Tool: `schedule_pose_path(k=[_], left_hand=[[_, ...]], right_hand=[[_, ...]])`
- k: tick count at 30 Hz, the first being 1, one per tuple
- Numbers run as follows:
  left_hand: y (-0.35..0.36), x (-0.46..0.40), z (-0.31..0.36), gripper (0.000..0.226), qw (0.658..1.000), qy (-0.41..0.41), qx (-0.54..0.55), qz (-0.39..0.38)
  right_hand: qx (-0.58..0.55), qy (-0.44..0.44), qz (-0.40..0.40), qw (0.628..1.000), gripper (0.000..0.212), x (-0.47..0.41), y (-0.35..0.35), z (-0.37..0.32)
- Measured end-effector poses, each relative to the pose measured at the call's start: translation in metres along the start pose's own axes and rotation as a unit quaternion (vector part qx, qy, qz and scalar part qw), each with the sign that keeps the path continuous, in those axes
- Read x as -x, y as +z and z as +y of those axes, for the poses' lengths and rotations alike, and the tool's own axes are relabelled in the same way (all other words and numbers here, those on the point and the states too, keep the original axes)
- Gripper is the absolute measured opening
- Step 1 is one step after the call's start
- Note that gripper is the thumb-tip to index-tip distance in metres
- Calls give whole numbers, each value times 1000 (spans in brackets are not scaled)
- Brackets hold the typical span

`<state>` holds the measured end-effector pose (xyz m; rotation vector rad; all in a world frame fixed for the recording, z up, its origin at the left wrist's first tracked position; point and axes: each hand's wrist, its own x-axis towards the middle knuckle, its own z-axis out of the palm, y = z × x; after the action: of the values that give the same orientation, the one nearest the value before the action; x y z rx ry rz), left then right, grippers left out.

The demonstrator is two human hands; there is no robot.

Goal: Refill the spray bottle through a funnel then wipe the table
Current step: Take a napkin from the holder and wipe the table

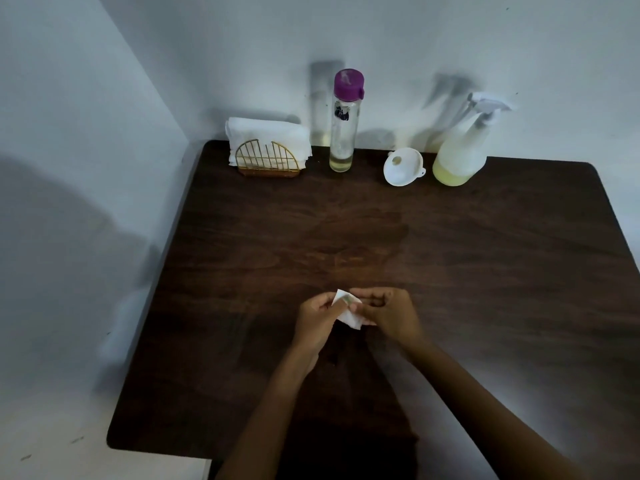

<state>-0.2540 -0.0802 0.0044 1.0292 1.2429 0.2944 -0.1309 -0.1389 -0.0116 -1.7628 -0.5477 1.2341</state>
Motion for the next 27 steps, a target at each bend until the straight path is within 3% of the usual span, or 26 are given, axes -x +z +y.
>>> schedule_pose_path(k=[3,6,10,12,15,19,23,25,27], left_hand=[[-5,1,-5,14,1000,12,-11,6],[-17,-5,-15,19,997,49,-17,60],[-34,-11,-33,20,971,135,-98,169],[-39,-11,-38,23,954,161,-153,204],[-46,-11,-47,26,928,195,-215,236],[-45,-13,-55,32,928,178,-192,267],[-41,-13,-52,38,932,179,-178,259],[-40,-13,-49,40,939,170,-180,240],[-40,-13,-48,42,941,159,-190,229]], right_hand=[[66,29,13,997,22,-15,-5,-12],[173,-15,133,976,19,-44,-26,-24],[327,-101,293,893,11,-83,-55,-41],[409,-134,311,847,14,-97,-58,-40],[508,-158,249,809,13,-105,-47,-33],[586,-170,139,780,26,-86,-4,-16],[558,-252,-125,781,40,-22,54,30],[511,-349,-228,752,40,21,68,53],[493,-344,-316,734,32,35,61,72]])
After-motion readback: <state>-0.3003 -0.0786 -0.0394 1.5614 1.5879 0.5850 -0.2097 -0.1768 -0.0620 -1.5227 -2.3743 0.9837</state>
